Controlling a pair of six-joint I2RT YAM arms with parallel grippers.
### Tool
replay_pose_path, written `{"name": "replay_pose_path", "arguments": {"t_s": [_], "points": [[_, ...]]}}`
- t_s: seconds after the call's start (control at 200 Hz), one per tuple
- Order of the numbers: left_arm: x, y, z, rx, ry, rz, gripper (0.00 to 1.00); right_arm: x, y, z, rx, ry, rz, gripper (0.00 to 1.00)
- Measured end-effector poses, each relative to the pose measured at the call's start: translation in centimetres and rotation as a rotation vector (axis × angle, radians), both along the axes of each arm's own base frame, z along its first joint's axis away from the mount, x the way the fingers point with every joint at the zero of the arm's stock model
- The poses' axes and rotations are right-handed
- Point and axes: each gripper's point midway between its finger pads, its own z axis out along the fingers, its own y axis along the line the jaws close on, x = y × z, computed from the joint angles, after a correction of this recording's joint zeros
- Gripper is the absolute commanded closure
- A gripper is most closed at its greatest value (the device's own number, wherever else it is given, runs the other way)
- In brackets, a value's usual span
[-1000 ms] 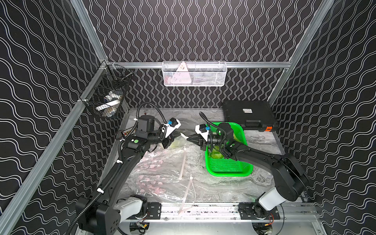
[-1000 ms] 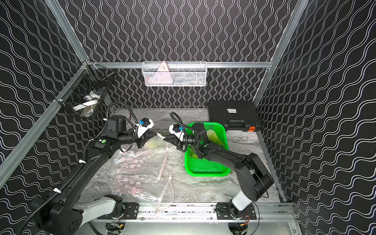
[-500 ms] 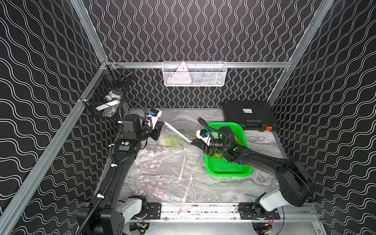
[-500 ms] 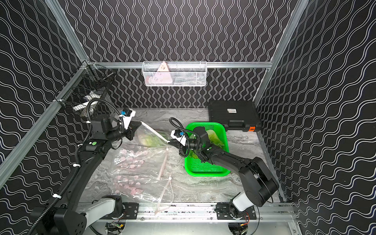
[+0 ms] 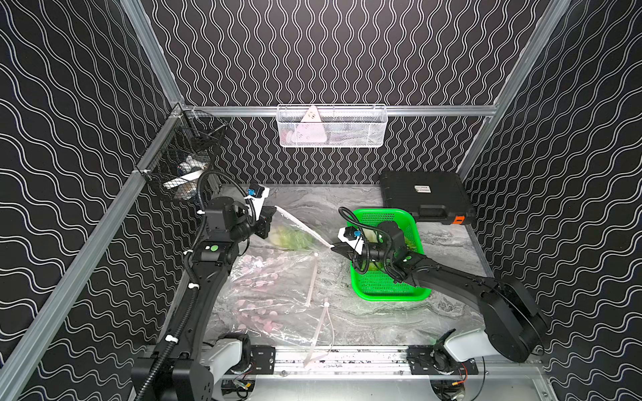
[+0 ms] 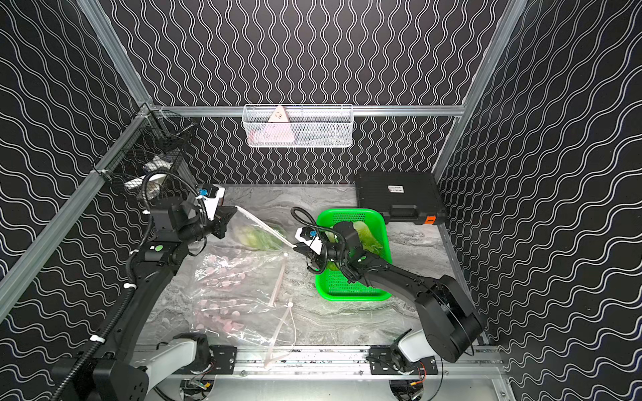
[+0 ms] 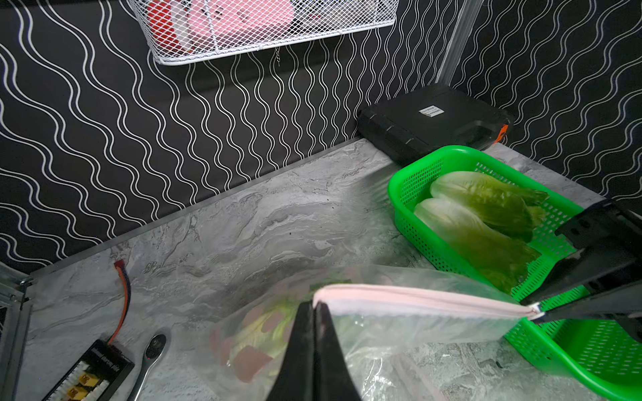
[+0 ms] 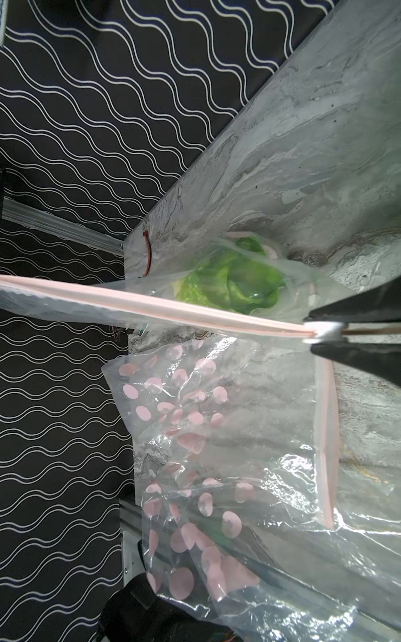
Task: Open the zip-top bag and take out the chinese cabbages
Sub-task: Unzip the zipper on the zipper food storage bag.
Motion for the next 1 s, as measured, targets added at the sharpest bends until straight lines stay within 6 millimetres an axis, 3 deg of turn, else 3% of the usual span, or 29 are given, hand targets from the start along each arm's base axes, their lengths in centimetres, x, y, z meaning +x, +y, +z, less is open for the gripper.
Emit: {"name": "replay_pose_path", "arguments": {"t_s": [0.695, 0.746, 0.846, 0.891, 1.001], "points": [[-0.1, 0.0, -0.2, 0.001, 0.002, 0.003, 1.00, 0.9, -1.7, -0.6, -0.040, -0.035, -0.084, 1.00], [-0.2, 0.1, -0.3, 0.001, 0.005, 0.004, 1.00, 0.9, -1.8, -0.6, -0.040, -0.035, -0.085, 0.78], [-0.3, 0.0, -0.7, -0.002, 0.008, 0.003, 1.00, 1.0, -2.2, -0.7, -0.055, -0.025, -0.110, 0.58], [-0.5, -0.1, -0.6, -0.011, 0.002, -0.007, 1.00, 0.9, -2.4, -0.4, -0.054, -0.025, -0.120, 0.53], [-1.6, -1.1, -0.9, -0.063, 0.005, -0.053, 1.00, 0.7, -2.6, 1.3, -0.027, -0.018, -0.163, 0.51]]}}
